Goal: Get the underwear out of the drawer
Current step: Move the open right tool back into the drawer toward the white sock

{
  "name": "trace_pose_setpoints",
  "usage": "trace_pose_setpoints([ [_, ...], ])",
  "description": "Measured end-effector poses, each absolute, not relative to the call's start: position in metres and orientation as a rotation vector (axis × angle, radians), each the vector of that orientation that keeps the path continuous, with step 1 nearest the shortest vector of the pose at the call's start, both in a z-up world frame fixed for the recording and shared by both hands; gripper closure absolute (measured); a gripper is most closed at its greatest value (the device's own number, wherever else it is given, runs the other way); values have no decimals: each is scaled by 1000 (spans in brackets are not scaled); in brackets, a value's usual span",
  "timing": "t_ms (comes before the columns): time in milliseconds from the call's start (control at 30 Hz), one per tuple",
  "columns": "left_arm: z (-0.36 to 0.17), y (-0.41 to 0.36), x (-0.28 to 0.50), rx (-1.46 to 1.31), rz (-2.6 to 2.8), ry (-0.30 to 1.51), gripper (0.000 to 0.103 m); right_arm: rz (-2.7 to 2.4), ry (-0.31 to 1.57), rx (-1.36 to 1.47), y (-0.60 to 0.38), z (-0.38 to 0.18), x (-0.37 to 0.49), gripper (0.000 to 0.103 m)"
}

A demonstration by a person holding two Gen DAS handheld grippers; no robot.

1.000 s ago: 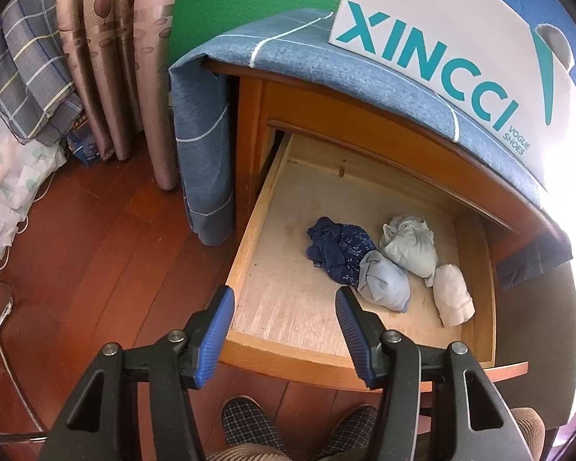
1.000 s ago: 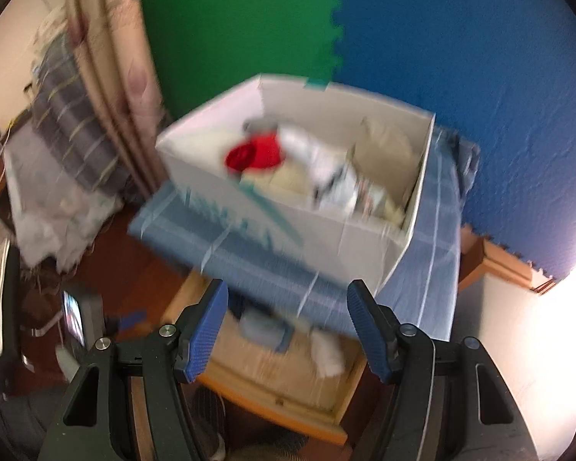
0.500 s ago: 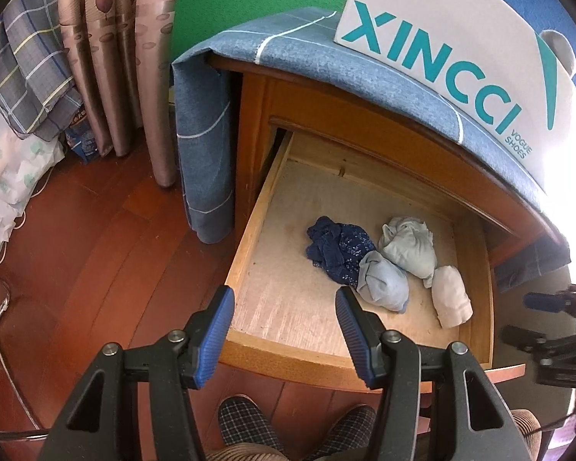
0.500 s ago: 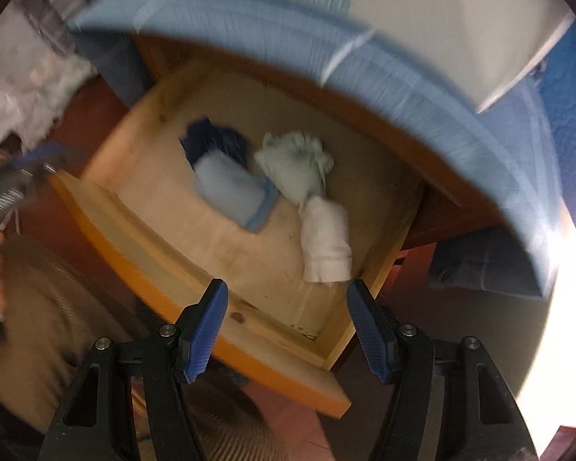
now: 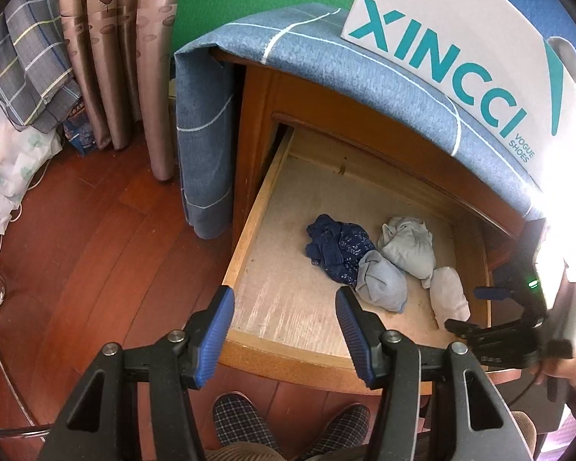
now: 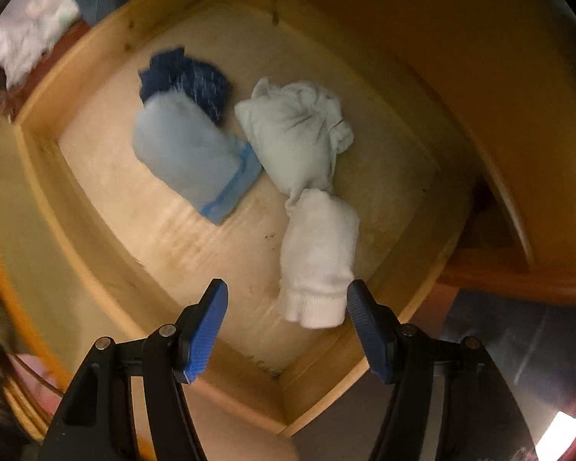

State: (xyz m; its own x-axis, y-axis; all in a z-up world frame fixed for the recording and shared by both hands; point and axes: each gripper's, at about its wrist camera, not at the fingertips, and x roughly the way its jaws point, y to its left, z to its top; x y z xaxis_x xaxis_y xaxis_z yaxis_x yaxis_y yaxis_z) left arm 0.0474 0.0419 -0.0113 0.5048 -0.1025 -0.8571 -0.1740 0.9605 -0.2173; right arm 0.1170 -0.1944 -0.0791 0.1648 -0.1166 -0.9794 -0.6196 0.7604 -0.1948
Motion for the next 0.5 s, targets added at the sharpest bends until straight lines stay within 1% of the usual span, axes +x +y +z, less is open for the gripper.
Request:
trace_pose_setpoints([
  [133, -12, 41, 49, -290, 42, 1046, 47, 378, 1387, -733, -193, -99, 121, 41],
  [500, -14, 39, 51, -288, 41, 1057, 47, 386, 1422, -691, -199, -121, 149, 41],
])
